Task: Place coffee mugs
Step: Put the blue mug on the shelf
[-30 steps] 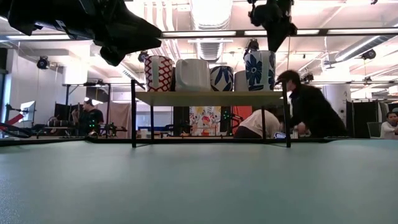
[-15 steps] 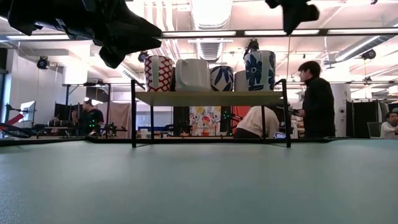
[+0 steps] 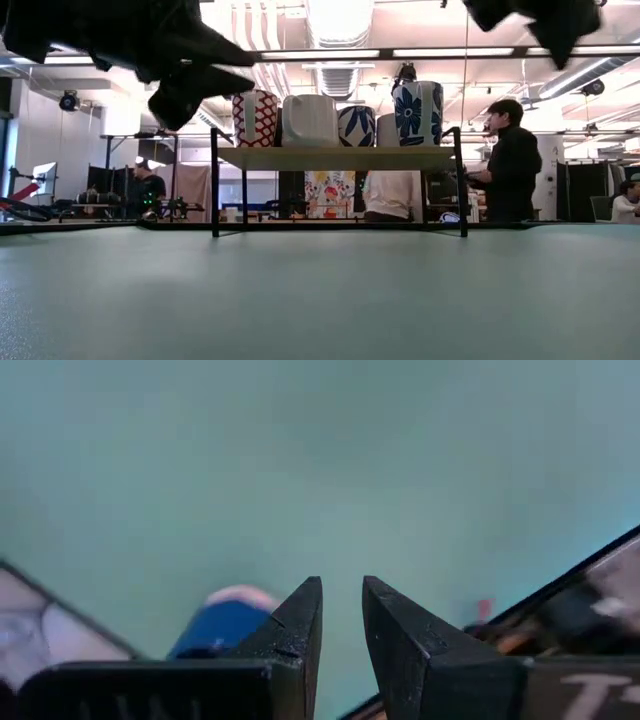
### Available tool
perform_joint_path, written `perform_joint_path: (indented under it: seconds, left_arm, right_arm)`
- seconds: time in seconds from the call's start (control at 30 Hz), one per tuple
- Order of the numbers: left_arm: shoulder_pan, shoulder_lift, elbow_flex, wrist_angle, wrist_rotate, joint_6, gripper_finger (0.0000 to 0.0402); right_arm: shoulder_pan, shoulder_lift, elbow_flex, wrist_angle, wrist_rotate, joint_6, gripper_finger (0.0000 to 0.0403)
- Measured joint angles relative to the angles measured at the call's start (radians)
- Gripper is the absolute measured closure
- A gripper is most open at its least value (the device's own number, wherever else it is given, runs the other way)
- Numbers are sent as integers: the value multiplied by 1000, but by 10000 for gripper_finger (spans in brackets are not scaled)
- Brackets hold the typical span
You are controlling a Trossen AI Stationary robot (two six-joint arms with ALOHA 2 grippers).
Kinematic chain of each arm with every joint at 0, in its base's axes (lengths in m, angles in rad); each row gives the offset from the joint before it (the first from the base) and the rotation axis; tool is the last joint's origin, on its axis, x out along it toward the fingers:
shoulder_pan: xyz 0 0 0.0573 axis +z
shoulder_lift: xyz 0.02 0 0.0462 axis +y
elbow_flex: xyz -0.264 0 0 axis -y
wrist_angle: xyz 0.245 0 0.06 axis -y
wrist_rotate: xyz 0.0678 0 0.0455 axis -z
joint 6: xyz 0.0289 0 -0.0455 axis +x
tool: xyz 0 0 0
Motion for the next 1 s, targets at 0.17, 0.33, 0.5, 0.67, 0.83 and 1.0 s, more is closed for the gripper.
perform_joint_path:
  seconds: [0.17, 0.33, 0.5, 0.67, 0.83, 1.0]
  left_arm:
    - [-37, 90, 0, 72, 0, -28, 278]
    - [-74, 168, 0, 222, 0, -29, 278]
    - [-115, 202, 0, 308, 2, -46, 278]
    - [-148, 201, 8, 332, 0, -44, 278]
    - [-157, 199, 47, 327, 0, -2, 278]
    - [-167, 199, 88, 320, 0, 45, 278]
  right_arm:
    - [138, 46, -65, 98, -60, 67, 335]
    - [237, 93, -76, 108, -67, 64, 345]
    - [330, 115, -76, 112, -63, 93, 371]
    - [431, 145, -76, 176, -61, 142, 362]
    - [516, 193, -76, 257, -60, 122, 319]
    - [568, 252, -76, 213, -59, 112, 272]
